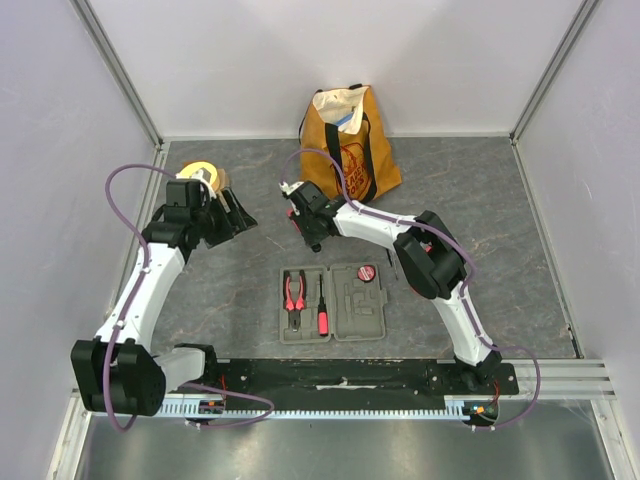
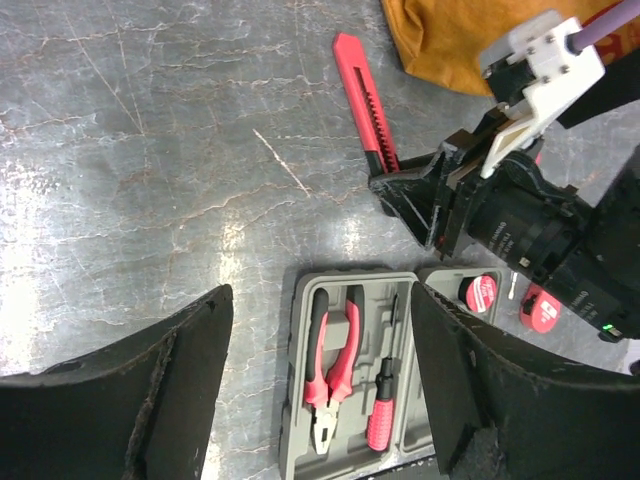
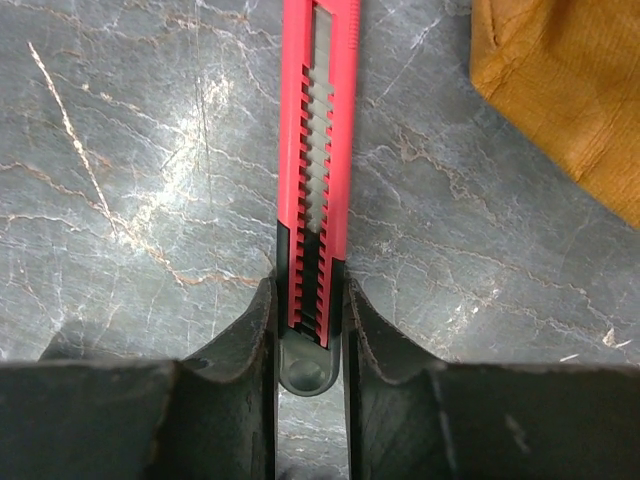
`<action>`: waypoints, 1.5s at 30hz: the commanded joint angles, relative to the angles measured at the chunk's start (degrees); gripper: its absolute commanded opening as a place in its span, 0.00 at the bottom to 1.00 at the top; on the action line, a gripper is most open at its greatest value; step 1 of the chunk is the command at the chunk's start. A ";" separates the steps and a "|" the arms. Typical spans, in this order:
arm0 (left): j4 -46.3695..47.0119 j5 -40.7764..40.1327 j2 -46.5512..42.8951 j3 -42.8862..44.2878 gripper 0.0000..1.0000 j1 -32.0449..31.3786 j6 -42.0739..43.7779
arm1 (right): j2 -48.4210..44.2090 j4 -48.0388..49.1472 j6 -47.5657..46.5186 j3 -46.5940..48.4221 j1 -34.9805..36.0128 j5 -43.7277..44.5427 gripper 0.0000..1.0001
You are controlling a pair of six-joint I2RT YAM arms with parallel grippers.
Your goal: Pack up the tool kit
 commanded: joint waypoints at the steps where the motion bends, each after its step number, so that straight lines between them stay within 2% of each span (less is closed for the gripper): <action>1: -2.00 5.54 -0.43 4.54 0.76 1.11 0.80 | -6.06 -0.68 -2.06 -0.36 -0.01 2.09 0.05; 8: -4.64 11.26 -2.01 10.86 0.76 1.64 1.85 | -19.68 -0.77 -4.60 -5.63 0.69 -4.14 0.00; 17: -8.07 21.71 -2.36 21.15 0.82 1.90 4.41 | -37.18 -0.59 -13.74 -13.63 7.37 -12.32 0.00; 22: -7.54 29.27 -2.27 20.46 0.83 1.99 3.00 | -41.93 0.02 -14.80 -13.72 9.04 -16.28 0.00; 27: -7.55 41.30 -2.18 19.40 0.78 1.90 2.03 | -43.78 0.64 -15.85 -13.46 9.22 -16.90 0.00; 30: -7.28 43.96 -3.15 19.05 0.76 1.90 2.12 | -44.04 0.72 -16.47 -13.72 9.31 -17.33 0.01; 31: -7.19 43.96 -3.32 18.87 0.74 1.99 1.94 | -43.96 0.81 -16.65 -13.90 9.31 -17.51 0.01; 36: -7.19 44.75 -2.36 17.82 0.44 1.90 1.33 | -44.66 1.51 -16.91 -14.86 9.48 -17.60 0.02; 40: -7.98 44.75 -1.92 17.03 0.23 1.90 2.29 | -45.01 2.04 -16.65 -15.48 9.39 -17.69 0.02; 41: -7.98 44.58 -2.01 16.76 0.15 1.90 2.38 | -45.10 2.13 -16.56 -15.65 9.39 -17.60 0.02; 42: -8.07 44.14 -1.92 16.76 0.03 1.90 2.64 | -45.19 2.39 -16.30 -15.74 9.39 -17.60 0.02; 43: -8.16 43.79 -2.01 16.76 0.02 1.90 2.91 | -45.19 2.48 -15.69 -15.66 9.48 -17.08 0.05; 45: -8.16 42.83 -2.36 17.11 0.02 1.99 3.70 | -44.93 2.48 -13.85 -15.13 9.39 -16.11 0.23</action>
